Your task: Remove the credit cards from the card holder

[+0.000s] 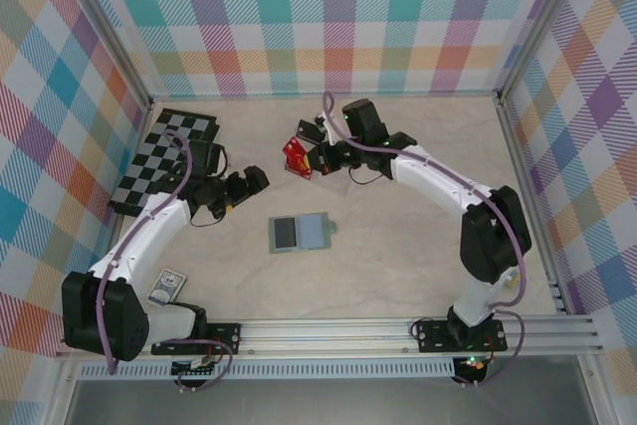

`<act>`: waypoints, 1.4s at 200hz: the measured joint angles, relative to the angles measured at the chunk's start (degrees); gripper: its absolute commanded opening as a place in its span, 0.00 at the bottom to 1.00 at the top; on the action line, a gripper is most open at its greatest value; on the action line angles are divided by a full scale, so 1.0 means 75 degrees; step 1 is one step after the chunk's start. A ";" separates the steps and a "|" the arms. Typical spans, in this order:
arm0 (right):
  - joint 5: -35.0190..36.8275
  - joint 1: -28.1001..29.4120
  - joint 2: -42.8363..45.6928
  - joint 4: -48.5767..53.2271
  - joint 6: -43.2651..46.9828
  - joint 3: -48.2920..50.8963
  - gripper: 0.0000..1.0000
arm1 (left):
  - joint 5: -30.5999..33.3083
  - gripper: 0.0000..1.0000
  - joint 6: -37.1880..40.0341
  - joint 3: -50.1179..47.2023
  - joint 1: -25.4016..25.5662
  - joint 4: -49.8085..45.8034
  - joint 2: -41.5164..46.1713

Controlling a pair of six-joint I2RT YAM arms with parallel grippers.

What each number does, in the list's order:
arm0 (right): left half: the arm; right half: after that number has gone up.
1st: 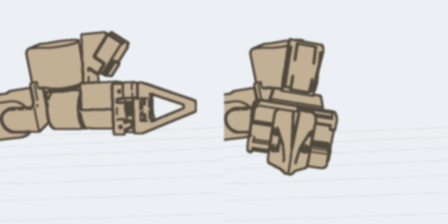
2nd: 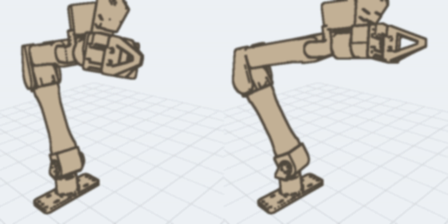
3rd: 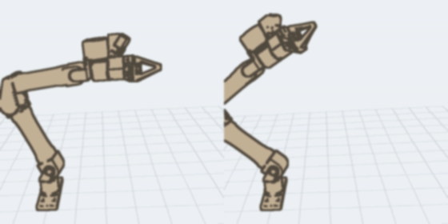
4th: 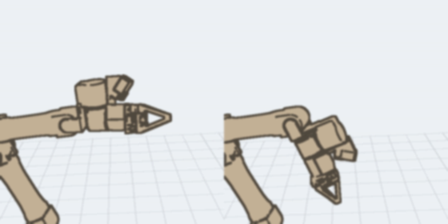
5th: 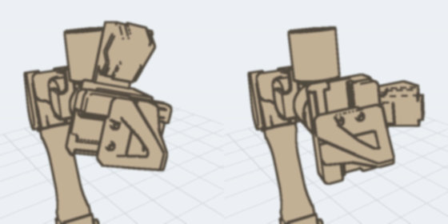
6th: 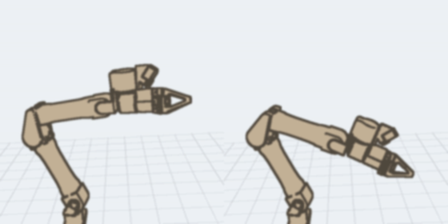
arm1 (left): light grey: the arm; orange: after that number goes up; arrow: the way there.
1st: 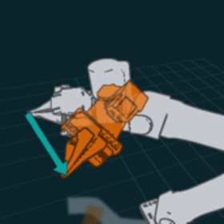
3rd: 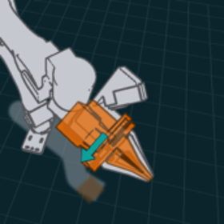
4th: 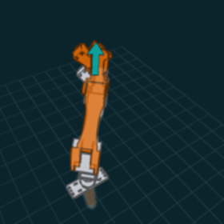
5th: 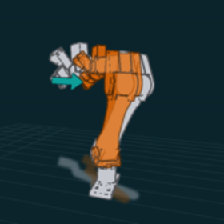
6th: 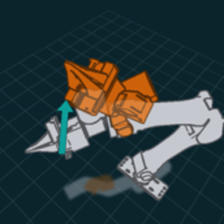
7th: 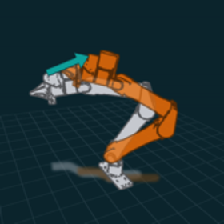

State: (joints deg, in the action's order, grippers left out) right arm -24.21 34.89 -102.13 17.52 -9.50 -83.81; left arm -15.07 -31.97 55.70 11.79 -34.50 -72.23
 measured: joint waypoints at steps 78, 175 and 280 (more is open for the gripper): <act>0.0898 -0.0006 -0.2401 0.1023 0.3891 -0.2509 0.00 | 0.0356 1.00 0.0169 -0.0210 -0.0044 -0.0192 0.0000; 0.1515 -0.0108 -0.4080 0.2509 0.5053 -0.4430 0.00 | 0.0254 1.00 0.0187 -0.0434 -0.0044 -0.0157 0.0000; 0.1716 -0.0114 -0.4278 0.3042 0.5161 -0.4642 0.01 | 0.0076 1.00 0.0187 -0.0525 -0.0050 -0.0152 0.0000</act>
State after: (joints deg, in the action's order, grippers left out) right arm -11.33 34.04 -134.21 40.34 29.21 -118.63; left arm -14.50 -30.57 51.77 11.42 -35.64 -72.23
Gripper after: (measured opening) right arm 0.040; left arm 0.999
